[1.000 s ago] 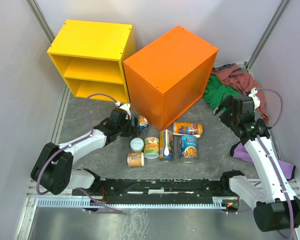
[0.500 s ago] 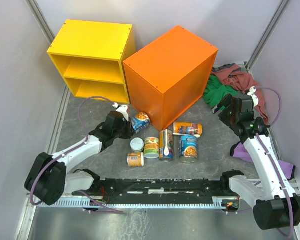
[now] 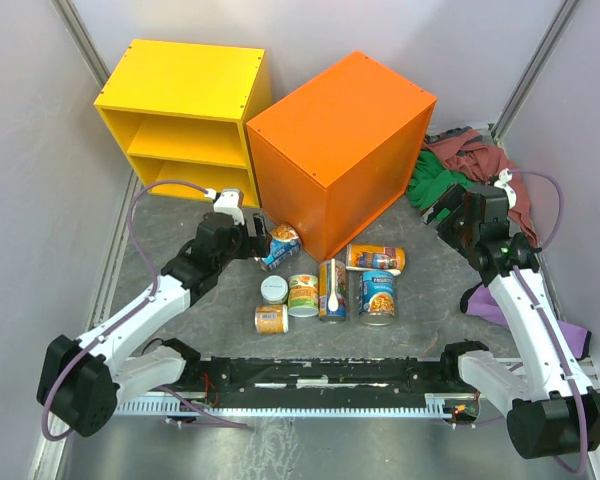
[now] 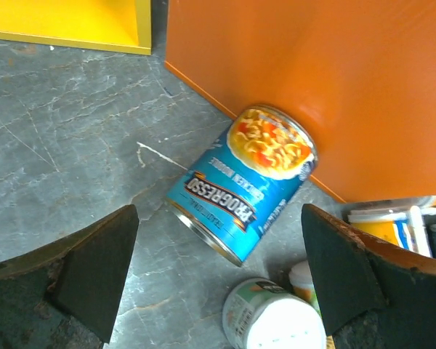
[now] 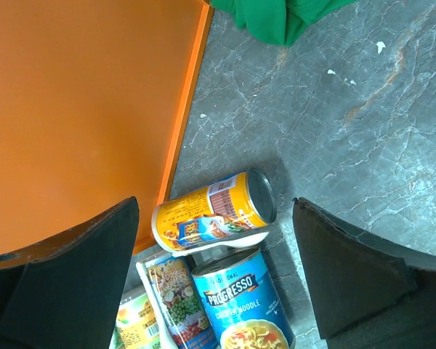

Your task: Place and organize the canned foods onto the counter

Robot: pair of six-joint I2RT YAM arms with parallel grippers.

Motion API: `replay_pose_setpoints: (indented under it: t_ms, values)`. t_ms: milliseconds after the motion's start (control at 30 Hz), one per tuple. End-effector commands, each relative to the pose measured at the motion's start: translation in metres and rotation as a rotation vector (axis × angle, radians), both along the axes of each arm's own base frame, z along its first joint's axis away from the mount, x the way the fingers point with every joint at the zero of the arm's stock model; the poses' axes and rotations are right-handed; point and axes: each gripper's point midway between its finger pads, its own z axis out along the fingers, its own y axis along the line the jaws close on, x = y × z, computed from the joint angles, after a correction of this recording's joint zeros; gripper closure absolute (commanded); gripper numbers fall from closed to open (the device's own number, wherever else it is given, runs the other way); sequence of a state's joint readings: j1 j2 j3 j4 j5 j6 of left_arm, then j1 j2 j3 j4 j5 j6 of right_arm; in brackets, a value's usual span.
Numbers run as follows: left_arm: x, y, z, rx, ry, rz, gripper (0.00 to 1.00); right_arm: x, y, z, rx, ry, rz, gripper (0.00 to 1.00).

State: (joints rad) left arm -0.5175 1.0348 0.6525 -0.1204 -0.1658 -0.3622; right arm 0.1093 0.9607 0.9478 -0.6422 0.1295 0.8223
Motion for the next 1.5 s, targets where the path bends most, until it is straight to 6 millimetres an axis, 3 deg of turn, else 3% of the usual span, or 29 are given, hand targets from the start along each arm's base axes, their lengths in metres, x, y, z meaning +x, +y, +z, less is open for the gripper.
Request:
replay_pose_setpoints:
  t_ms: [0,167,533,1100,1467]
  values:
    - [0.019,0.005,-0.004,0.105,-0.066,-0.004,0.01,0.009,0.005,0.025,0.014,-0.082,0.018,0.06]
    - [0.015,-0.020,-0.019,0.117,-0.167,-0.216,0.01,0.005,0.005,0.028,0.017,-0.093,0.018,0.05]
    - [0.016,-0.041,-0.041,0.039,-0.159,-0.449,0.01,-0.008,0.006,0.026,0.048,-0.113,0.011,0.04]
    - [0.009,-0.064,-0.085,-0.027,0.032,-0.570,0.00,-0.015,0.006,0.014,0.052,-0.099,-0.013,0.01]
    - [-0.005,-0.076,-0.103,-0.023,0.194,-0.579,0.13,-0.003,0.012,0.007,0.052,-0.092,-0.005,0.00]
